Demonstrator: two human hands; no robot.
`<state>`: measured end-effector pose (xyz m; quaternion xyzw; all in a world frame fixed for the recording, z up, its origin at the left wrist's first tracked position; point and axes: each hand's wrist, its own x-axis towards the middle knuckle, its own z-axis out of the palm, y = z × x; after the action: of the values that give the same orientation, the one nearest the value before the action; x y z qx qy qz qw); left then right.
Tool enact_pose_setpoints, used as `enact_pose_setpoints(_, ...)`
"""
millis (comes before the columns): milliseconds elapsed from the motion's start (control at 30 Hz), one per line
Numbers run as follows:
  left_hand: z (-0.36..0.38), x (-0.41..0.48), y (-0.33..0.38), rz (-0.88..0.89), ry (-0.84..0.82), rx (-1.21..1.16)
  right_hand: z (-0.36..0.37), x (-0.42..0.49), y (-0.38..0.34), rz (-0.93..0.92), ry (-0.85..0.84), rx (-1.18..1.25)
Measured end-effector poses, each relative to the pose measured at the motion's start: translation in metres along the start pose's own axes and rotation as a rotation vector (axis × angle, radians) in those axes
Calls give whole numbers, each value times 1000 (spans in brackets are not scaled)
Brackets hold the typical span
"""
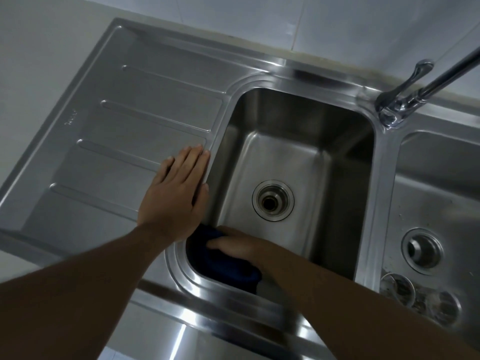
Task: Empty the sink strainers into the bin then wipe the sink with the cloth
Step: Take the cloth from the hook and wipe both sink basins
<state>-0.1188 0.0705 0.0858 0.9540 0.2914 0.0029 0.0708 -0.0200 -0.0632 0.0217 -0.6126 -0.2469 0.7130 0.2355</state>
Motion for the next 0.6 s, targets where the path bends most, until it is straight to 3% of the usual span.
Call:
enact_pose_setpoints(133,-2,-1,2,5,-6,0,-5,-13,8,9,-37,178)
enact_pose_setpoints(300,-3,1,1,2,-21,-3,-2,-6,16,-69,-39,-173)
enact_pose_setpoints(500,-1,0,2,5,0,2,-19,5,42,-495,295,-999)
enact_pose_setpoints(600,0,1,1,12,7,12,-43,17,44,-595,638,-1058)
